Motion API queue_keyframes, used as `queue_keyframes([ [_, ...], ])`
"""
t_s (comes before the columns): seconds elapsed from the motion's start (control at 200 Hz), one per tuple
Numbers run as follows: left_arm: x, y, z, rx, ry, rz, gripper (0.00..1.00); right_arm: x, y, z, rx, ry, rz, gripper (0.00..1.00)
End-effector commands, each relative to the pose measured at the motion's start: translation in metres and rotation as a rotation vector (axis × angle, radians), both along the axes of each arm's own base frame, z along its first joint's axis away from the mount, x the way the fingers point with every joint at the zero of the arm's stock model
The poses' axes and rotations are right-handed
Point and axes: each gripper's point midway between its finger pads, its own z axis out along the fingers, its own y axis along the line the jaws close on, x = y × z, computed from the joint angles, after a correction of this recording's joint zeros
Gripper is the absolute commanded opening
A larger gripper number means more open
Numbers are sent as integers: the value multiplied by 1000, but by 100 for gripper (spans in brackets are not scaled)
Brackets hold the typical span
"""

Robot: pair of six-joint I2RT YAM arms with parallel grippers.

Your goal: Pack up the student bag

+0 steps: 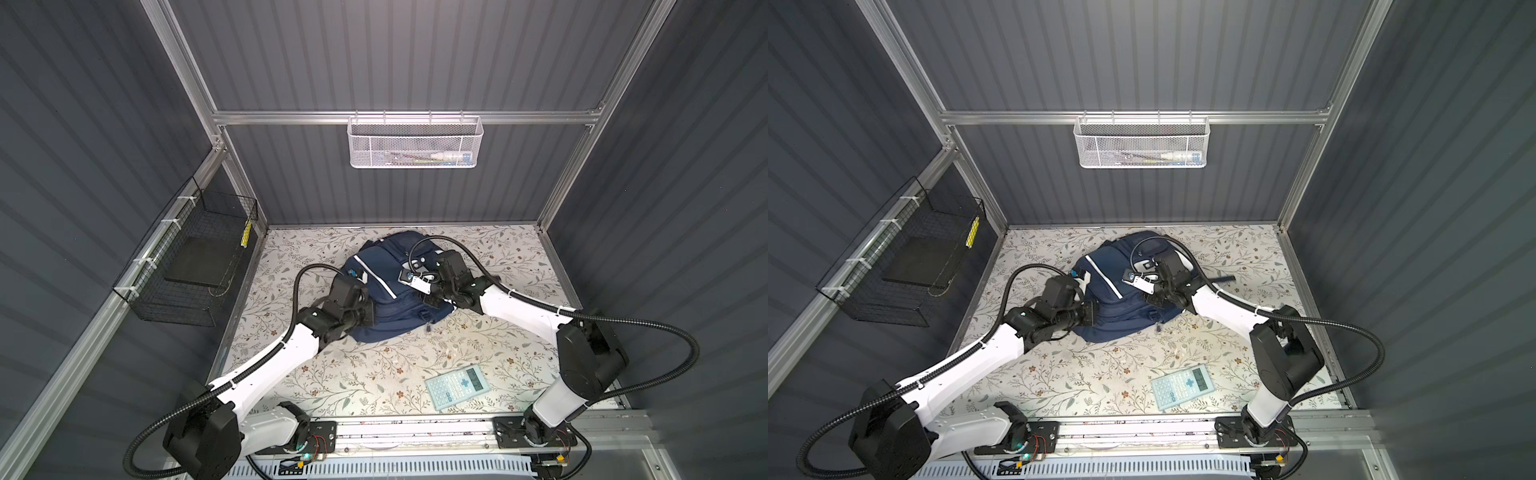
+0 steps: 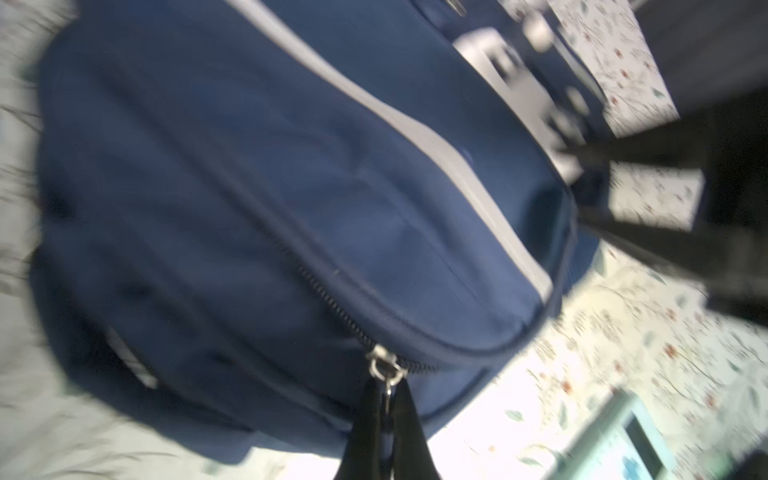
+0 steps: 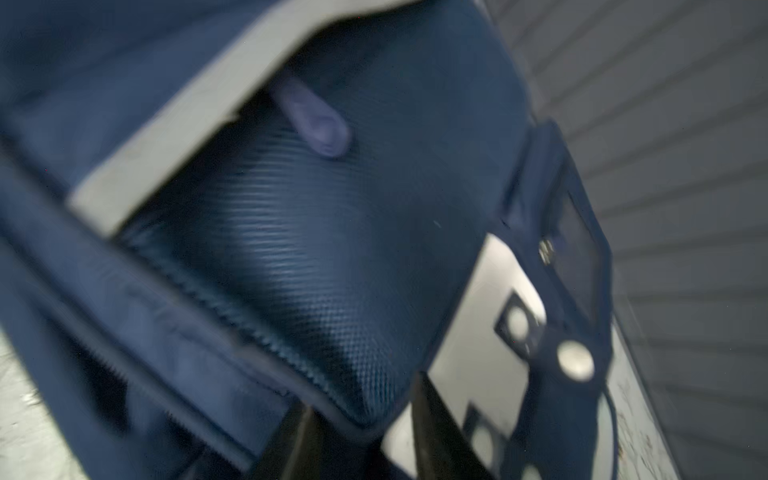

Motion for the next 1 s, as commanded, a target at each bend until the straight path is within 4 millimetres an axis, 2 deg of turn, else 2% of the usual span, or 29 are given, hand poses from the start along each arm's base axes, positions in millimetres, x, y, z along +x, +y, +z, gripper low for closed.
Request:
queue_keyframes([
  [0.0, -16, -12, -4, -42, 47, 31, 0, 1, -22, 12, 14, -77, -133, 52],
  [0.115, -14, -19, 3, -51, 35, 12, 0, -52, 6, 22, 73, -119, 14, 65],
  [0.23, -11, -21, 7, -32, 28, -2, 0, -80, 38, 39, 154, -127, 111, 66],
  [0.285, -10, -22, 10, -36, 24, -8, 0, -82, 52, 43, 190, -162, 136, 66],
  [0.375, -12, -24, 11, -49, 35, -10, 0, -79, 69, 37, 171, -185, 182, 63],
  [0.46, -14, -24, 12, -73, 41, 0, 0, -75, 79, 19, 115, -154, 223, 55],
  [0.55, -14, -20, 12, -65, 67, 28, 0, -78, 75, -6, 47, -122, 260, 43],
  [0.57, -14, -19, 12, -58, 70, 30, 0, -80, 73, -10, 32, -113, 267, 36],
  [0.6, -13, -19, 13, -55, 69, 31, 0, -81, 69, -14, 15, -101, 269, 17],
  [0.645, -12, -17, 13, -45, 66, 43, 0, -81, 64, -14, 11, -86, 267, 0],
  [0.73, -1, -1, 7, -7, 82, 94, 0, -86, 53, -13, 25, -42, 282, 0],
  [0.805, 17, 31, -1, -46, 157, 171, 0, -90, 41, -20, 15, 21, 299, 0],
  [0.886, 41, 67, 11, -71, 106, 254, 0, -88, 28, -22, 9, 61, 286, 0],
  [0.996, 67, 100, 32, -5, 42, 314, 0, -85, 14, -14, 39, 44, 271, 0],
])
